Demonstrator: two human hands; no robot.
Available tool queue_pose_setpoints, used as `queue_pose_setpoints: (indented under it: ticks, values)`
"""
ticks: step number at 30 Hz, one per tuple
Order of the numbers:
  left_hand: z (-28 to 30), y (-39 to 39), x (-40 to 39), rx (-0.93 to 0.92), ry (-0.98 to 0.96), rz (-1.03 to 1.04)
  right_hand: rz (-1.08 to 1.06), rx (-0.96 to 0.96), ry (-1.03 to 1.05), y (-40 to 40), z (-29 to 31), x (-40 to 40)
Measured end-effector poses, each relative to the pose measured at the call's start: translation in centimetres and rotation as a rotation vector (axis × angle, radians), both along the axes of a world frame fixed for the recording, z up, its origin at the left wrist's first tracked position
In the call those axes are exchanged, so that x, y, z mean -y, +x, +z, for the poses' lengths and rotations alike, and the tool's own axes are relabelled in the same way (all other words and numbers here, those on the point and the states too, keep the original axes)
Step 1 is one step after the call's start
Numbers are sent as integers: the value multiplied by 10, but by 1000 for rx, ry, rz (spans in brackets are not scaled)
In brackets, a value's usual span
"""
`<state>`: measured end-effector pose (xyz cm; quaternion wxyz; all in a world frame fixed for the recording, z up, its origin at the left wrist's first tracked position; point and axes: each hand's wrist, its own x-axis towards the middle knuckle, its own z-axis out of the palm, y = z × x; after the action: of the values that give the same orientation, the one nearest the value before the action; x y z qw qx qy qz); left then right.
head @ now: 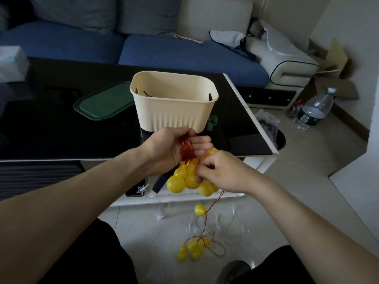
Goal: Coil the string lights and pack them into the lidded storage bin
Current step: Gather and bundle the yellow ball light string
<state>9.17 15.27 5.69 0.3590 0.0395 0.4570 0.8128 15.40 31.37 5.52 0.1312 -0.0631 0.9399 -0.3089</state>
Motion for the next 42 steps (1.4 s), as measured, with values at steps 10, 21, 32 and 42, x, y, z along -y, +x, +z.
queue_pose_setpoints:
  ticks: [10, 21, 32, 42]
  values:
    - [-10, 2, -6, -254, -202, -13, 52, -72, 16, 7, -5, 13]
    - [-13, 12, -12, -604, -748, -113, -41, -58, -106, 5, 6, 4]
    - [-12, 10, -4, -650, -790, -275, -85, 18, -242, -1, 10, -19]
    - [-10, 7, 11, -552, -795, -540, 10, -30, -233, -4, -7, -13]
